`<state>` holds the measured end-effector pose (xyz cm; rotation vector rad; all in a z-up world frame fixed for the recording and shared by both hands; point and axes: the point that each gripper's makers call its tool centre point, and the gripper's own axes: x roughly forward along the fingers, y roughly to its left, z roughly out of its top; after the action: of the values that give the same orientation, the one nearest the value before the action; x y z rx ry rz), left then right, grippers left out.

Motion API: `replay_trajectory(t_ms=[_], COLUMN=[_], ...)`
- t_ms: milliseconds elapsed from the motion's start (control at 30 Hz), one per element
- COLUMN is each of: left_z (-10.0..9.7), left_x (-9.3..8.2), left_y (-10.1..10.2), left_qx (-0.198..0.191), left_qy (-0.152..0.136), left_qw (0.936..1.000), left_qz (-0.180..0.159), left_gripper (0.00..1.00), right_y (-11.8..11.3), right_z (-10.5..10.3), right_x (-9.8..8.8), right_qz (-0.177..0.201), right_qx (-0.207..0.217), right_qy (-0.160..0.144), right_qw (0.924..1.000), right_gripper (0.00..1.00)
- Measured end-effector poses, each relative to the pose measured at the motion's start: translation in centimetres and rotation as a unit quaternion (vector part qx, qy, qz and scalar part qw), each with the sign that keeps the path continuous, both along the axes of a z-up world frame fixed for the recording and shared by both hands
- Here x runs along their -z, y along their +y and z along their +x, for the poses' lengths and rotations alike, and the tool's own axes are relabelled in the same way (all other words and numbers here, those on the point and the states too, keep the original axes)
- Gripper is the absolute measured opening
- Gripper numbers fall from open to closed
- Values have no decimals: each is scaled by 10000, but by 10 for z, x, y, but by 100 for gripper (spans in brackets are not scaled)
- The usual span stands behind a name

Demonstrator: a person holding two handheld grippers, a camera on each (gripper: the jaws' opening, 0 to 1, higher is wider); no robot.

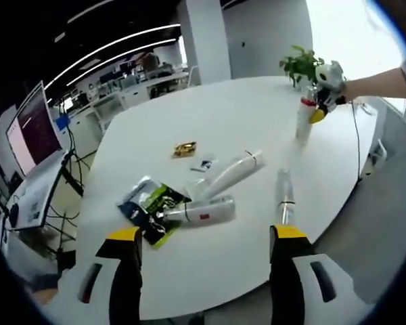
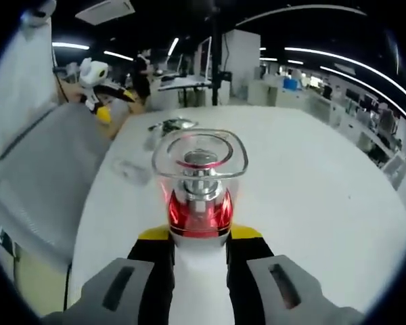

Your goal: Arrange the skincare products in the storage area until every visible bottle or jar stands upright without overlapping.

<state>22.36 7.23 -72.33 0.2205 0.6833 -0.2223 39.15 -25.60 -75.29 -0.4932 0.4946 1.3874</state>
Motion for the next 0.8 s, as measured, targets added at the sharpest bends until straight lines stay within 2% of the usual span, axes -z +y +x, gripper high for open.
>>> replay_trajectory(t_ms=[233, 433, 600, 667, 800], left_z=[0, 0, 1, 1, 2], left_x=[0, -2, -4, -6, -7], left_y=[1, 2, 1, 0, -1], left_qx=[-28, -60, -52, -33, -11], left_qy=[-15, -56, -116, -142, -191], left_qw=[10000, 10000, 9999, 9998, 9997], left_qz=[6, -28, -72, -99, -165], left_gripper=[70, 70, 70, 70, 69], right_y=[-2, -4, -6, -8, -13], right_z=[3, 4, -1, -2, -5], right_x=[2, 3, -2, 0, 0], right_qz=[-23, -31, 6, -94, -187], right_qx=[29, 403, 736, 781, 985], right_qy=[-24, -12, 87, 47, 31], right_qw=[10000, 9992, 9972, 9969, 9950], right_gripper=[28, 29, 39, 45, 45])
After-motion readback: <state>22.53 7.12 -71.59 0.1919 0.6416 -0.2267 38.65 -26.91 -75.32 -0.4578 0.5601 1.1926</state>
